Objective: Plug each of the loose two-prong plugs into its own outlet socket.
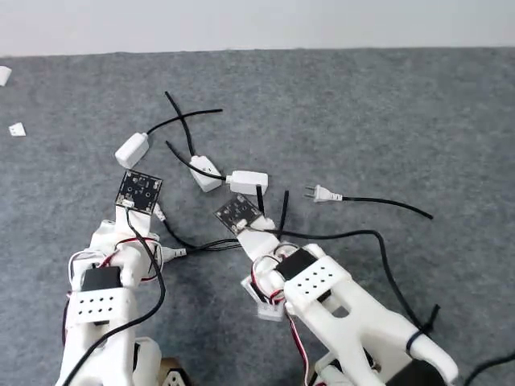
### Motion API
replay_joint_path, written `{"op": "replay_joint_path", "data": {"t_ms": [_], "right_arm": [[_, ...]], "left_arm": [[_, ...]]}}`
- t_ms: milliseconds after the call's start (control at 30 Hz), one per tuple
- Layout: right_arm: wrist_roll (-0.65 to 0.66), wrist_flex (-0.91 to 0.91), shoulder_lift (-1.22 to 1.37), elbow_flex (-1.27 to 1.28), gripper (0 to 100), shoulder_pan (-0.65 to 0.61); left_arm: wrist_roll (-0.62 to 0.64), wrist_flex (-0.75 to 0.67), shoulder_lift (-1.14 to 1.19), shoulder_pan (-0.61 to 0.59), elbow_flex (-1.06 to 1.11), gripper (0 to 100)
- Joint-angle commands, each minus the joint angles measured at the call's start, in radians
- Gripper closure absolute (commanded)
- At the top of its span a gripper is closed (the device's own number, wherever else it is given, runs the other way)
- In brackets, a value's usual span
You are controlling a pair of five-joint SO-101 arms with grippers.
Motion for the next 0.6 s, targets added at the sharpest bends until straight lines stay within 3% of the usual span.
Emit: {"op": "replay_joint_path", "data": {"t_ms": [0,200,567], "right_arm": [[-0.083,0.012,-0.005,-0.008,73.0,0.002],[-0.103,0.031,-0.012,-0.009,71.3,-0.056],[-0.104,0.050,0.001,-0.006,71.5,-0.054]], "left_arm": [[-0.012,-0.029,-0.009,-0.009,-0.007,99],[-0.012,-0.029,-0.009,-0.009,-0.007,99],[-0.012,-0.029,-0.009,-0.009,-0.007,99]]}}
